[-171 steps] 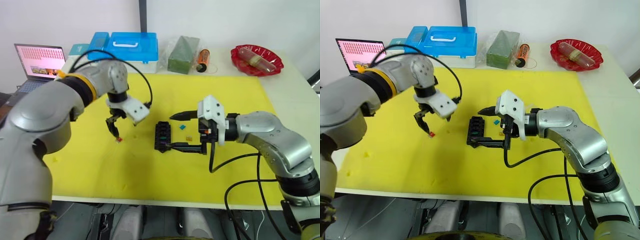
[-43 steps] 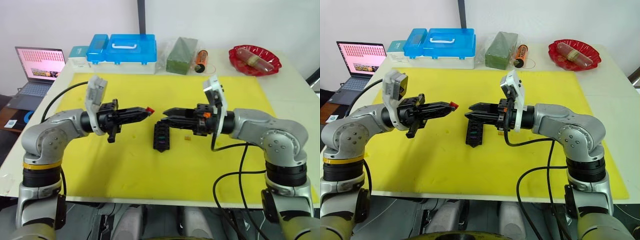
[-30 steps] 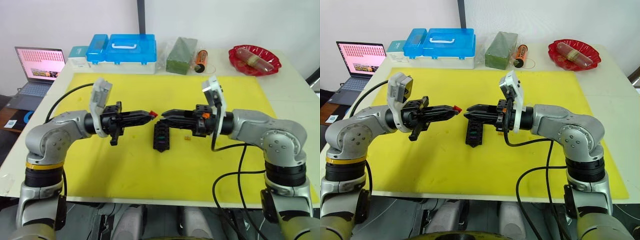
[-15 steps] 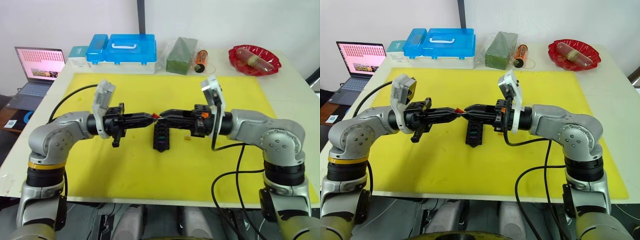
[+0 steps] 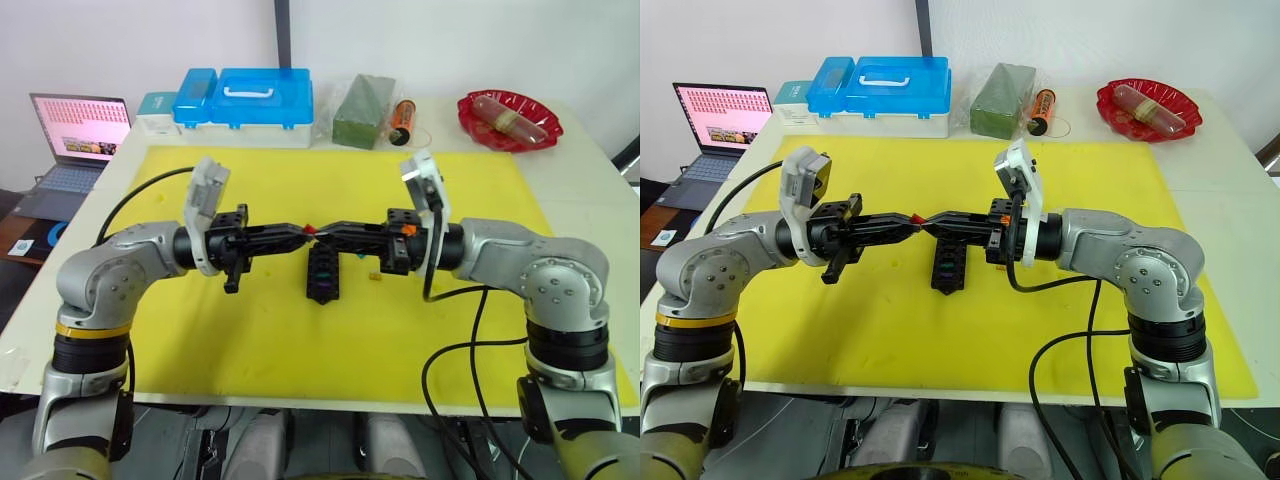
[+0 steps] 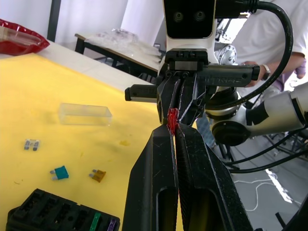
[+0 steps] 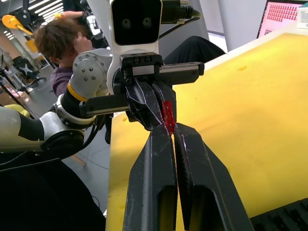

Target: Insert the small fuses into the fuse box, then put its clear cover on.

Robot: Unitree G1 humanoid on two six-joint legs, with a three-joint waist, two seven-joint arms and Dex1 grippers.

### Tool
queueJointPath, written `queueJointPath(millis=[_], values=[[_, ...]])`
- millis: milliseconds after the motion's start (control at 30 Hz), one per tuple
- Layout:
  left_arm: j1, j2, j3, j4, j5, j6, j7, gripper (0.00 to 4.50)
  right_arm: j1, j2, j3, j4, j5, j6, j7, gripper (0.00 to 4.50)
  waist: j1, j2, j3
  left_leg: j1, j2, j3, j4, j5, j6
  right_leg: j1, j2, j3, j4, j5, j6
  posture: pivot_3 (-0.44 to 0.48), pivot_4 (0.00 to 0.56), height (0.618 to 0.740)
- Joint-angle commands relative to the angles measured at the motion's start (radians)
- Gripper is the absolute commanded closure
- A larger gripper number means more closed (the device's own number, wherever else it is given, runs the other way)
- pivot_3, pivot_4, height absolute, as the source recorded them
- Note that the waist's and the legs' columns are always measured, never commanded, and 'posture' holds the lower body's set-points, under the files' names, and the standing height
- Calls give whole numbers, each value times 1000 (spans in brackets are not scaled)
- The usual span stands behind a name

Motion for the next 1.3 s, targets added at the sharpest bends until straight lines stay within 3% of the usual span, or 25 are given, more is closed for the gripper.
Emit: queueJointPath(millis=[33,233,400,533,633,667,1000,1300], values=[[-17,13,8,-6,-16,-3,-4,4500,-22,5,-14,-15,22,-15,5,4474,0,0,0,0,0,0,0,0,0,0,0,0,0,0,0,0,150,740],[-7,33,1,-12,-5,1,-8,4500,-22,0,-17,-20,29,-13,6,4474,0,0,0,0,0,0,0,0,0,0,0,0,0,0,0,0,150,740],[45,85,-9,-32,53,-58,-35,2703,-37,-44,10,-42,-21,-26,28,4500,-1,0,0,0,0,0,0,0,0,0,0,0,0,0,0,0,150,740],[206,131,-24,-51,204,-255,-68,1252,-43,-191,182,-96,-281,-161,126,4500,-3,2,0,0,0,2,-3,0,0,-1,0,0,-2,0,0,0,150,740],[286,99,-57,-41,313,-431,-68,173,-54,-238,295,-87,-442,-250,150,4500,2,2,0,-1,1,1,-3,0,0,0,2,0,-7,0,-1,0,150,740],[303,75,-70,-33,344,-483,-55,33,-61,-256,335,-79,-500,-273,161,4500,5,2,1,-2,1,1,-3,0,0,0,2,-1,-9,1,-1,0,150,740],[310,-112,-165,106,531,-774,52,33,-99,-262,468,29,-760,-402,256,4500,5,2,0,-3,0,1,-1,-1,1,2,-1,-1,-14,2,1,0,150,740],[289,-140,-189,137,540,-809,57,33,-98,-222,459,56,-816,-414,314,4500,3,2,0,-3,0,1,-1,-1,1,3,0,-2,-14,3,2,0,150,740]])
